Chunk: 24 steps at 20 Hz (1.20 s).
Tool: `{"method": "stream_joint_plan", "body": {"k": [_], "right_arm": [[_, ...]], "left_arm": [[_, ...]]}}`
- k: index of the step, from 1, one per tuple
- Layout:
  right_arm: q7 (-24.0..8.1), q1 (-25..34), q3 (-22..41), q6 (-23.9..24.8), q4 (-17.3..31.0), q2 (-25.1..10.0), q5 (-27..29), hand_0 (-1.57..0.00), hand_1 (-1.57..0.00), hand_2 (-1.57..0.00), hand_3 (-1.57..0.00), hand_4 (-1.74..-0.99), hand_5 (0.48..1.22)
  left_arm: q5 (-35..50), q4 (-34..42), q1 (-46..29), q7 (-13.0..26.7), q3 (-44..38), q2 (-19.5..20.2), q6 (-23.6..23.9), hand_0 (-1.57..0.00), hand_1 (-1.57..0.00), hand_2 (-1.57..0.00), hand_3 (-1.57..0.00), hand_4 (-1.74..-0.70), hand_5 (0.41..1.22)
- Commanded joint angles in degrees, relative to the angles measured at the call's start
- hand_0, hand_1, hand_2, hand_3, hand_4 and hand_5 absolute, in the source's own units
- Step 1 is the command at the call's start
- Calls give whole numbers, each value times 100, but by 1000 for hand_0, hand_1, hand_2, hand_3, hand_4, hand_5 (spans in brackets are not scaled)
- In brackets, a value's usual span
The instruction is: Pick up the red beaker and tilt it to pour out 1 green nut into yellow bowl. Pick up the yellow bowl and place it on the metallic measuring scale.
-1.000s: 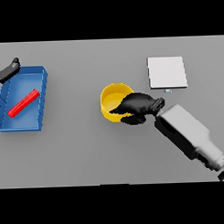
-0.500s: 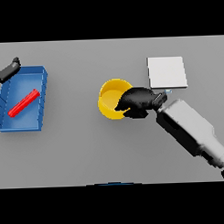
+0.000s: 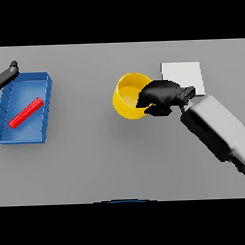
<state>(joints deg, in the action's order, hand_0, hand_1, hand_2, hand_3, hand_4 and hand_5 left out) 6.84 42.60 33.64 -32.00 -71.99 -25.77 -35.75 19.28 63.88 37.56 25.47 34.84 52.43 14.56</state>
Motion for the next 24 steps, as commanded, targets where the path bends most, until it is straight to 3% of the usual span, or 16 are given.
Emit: {"method": "stream_joint_plan", "body": {"k": [1, 2, 6, 8, 10, 14, 15, 18, 21, 24], "right_arm": [[-21, 77, -52, 72, 96, -38, -27, -1566, -1561, -1565, -1269, -1723, 1219], [-80, 160, -97, 110, 89, -141, -57, -1471, -1535, -1566, -1279, -1723, 1220], [-217, 283, -226, 343, 466, -337, -123, -1529, -1556, -1569, -1383, -1725, 1220], [-28, 424, -293, 472, 709, -447, -124, -1544, -1561, -1570, -1417, -1726, 1221], [-100, 558, -333, 573, 1049, -504, -175, -1554, -1565, -1570, -1380, -1725, 1221], [135, 732, -303, 755, 1546, -547, -230, -1564, -1568, -1571, -1267, -1723, 1221], [152, 716, -297, 770, 1514, -544, -207, -1565, -1554, -1571, -1328, -1725, 1221], [-49, 766, -435, 1053, 2289, -536, -262, -1540, -1460, -1525, -1446, -1727, 1221], [182, 836, -451, 1265, 2775, -550, -286, -1526, -1408, -1483, -1507, -1729, 1221], [175, 890, -444, 1350, 3069, -529, -306, -1500, -1344, -1429, -1538, -1730, 1221]], "left_arm": [[14, 80, -43, -34, -5, 49, -4, 1, 1, 1, 1, -795, 747], [25, 92, -44, 22, 1, 56, -22, 1, 1, 1, 1, -794, 748], [14, -63, 64, -4, -23, -40, -31, 1, 1, 1, 1, -792, 754], [54, -48, 2, -26, -43, -29, -31, 1, 1, 1, 1, -803, 755], [17, -150, 60, 5, -38, -24, -76, 1, 1, 1, 1, -802, 755], [54, -176, 108, -17, -75, -15, -137, 1, 1, 1, 1, -801, 753], [95, -131, 69, 36, -89, -35, -78, 1, 1, 1, 1, -808, 752], [162, 259, -101, 196, -103, 116, 71, 1, 1, 1, 1, -819, 762], [160, 291, -78, 326, -82, 86, 117, 1, 1, 1, 1, -831, 771], [158, 286, -108, 360, -91, 128, 126, 1, 1, 1, 1, -842, 775]]}}
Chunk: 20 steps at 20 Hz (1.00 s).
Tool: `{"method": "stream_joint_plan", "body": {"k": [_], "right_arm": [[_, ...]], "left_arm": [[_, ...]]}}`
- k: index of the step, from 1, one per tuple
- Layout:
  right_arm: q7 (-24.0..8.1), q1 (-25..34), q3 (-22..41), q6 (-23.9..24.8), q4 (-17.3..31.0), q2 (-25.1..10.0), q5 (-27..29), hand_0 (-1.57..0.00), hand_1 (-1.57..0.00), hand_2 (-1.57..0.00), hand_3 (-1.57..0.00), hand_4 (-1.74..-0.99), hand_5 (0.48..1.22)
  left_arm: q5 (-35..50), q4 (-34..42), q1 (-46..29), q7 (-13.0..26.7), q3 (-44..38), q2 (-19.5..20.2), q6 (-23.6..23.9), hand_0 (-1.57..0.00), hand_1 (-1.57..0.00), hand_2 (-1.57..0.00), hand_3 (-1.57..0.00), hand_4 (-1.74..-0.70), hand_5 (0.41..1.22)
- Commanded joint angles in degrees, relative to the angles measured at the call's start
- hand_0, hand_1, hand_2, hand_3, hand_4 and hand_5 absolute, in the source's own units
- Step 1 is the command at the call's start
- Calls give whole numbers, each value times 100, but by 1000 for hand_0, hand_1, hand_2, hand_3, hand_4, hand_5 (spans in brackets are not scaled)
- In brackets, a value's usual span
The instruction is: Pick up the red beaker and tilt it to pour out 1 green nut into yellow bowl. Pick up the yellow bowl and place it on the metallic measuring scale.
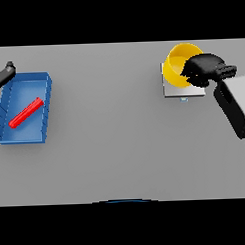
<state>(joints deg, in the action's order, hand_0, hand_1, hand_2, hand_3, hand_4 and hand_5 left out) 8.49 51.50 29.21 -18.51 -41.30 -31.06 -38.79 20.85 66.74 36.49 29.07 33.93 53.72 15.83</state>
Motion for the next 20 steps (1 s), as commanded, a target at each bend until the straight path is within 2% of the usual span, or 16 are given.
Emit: {"method": "stream_joint_plan", "body": {"k": [1, 6, 8, 9, 10, 12, 14, 18, 20], "right_arm": [[1, -11, 21, 38, 89, 16, -25, -1482, -1314, -1403, -1545, -1730, 1221], [153, 143, 59, 158, 571, 102, -78, -1397, -1205, -1316, -1562, -1730, 1221], [197, 161, 13, 214, 688, 180, -14, -1417, -1230, -1402, -1536, -1728, 1221], [225, 191, -8, 168, 729, 180, 6, -1404, -1181, -1293, -1543, -1670, 1221], [175, 207, -38, 139, 765, 191, 24, -1410, -1150, -1182, -1387, -1644, 1221], [14, 207, -91, 7, 748, 206, 108, -1194, -911, -905, -1101, -1600, 1090], [-23, 231, -116, -111, 786, 244, 157, -947, -687, -672, -879, -1564, 991], [-60, 192, -110, -265, 742, 187, 184, -465, -349, -395, -608, -1514, 881], [-79, 214, -88, -307, 772, 181, 160, -297, -223, -297, -509, -1487, 848]], "left_arm": [[-3, -75, 48, 10, 4, -30, -46, 1, 1, 1, 1, -846, 780], [-55, -200, 164, 62, 27, -61, -105, 1, 1, 1, 1, -838, 776], [-27, -228, 114, -3, 7, -78, -93, 1, 1, 1, 1, -840, 771], [-44, -279, 104, -75, 12, -109, -90, 1, 1, 1, 1, -841, 772], [-51, -303, 107, -112, 12, -110, -106, 1, 1, 1, 1, -843, 773], [-39, -261, 77, -141, 15, -126, -89, 1, 1, 1, 1, -845, 773], [34, -210, 16, -188, -46, -73, -85, 1, 1, 1, 1, -849, 767], [-44, -238, 93, -132, 5, -89, -96, 1, 1, 1, 1, -852, 766], [9, -267, 74, -173, -32, -66, -157, 1, 1, 1, 1, -853, 772]]}}
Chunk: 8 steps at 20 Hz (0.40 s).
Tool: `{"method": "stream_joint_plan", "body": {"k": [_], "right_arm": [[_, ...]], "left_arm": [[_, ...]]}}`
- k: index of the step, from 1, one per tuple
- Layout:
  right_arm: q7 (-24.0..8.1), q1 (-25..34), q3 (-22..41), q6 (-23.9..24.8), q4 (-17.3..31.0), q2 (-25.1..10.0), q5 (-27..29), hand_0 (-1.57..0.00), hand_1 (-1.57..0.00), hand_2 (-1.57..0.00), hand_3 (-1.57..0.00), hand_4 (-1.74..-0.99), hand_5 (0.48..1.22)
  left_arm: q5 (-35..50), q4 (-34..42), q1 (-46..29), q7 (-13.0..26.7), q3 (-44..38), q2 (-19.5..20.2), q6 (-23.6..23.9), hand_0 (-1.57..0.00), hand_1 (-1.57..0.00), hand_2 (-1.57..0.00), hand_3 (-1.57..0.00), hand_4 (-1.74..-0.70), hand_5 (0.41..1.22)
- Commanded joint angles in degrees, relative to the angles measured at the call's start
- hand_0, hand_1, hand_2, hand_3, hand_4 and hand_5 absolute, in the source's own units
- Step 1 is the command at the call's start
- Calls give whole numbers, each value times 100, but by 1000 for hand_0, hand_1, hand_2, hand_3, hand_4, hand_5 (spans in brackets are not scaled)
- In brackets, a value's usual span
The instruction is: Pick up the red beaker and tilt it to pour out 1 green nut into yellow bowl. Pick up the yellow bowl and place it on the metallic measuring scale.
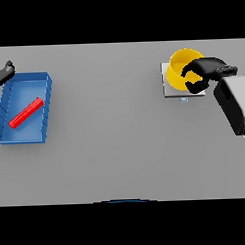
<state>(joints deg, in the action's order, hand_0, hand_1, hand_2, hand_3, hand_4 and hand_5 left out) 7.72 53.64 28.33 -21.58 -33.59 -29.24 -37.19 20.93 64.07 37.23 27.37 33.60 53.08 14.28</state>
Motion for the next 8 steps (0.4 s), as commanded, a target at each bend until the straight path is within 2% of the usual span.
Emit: {"method": "stream_joint_plan", "body": {"k": [1, 4, 8], "right_arm": [[48, 1, 15, 20, 73, -43, -36, -237, -178, -256, -465, -1471, 836], [74, 16, 54, 2, 58, -63, -73, -121, -91, -145, -360, -1442, 811], [162, 38, 90, -2, 108, -65, -107, -49, -37, -59, -263, -1414, 796]], "left_arm": [[28, 34, 27, 35, -7, -19, -8, 1, 1, 1, 1, -853, 771], [-52, 63, 71, 133, 70, -88, 85, 1, 1, 1, 1, -854, 774], [-42, 207, -63, 133, 34, 39, 184, 1, 1, 1, 1, -851, 768]]}}
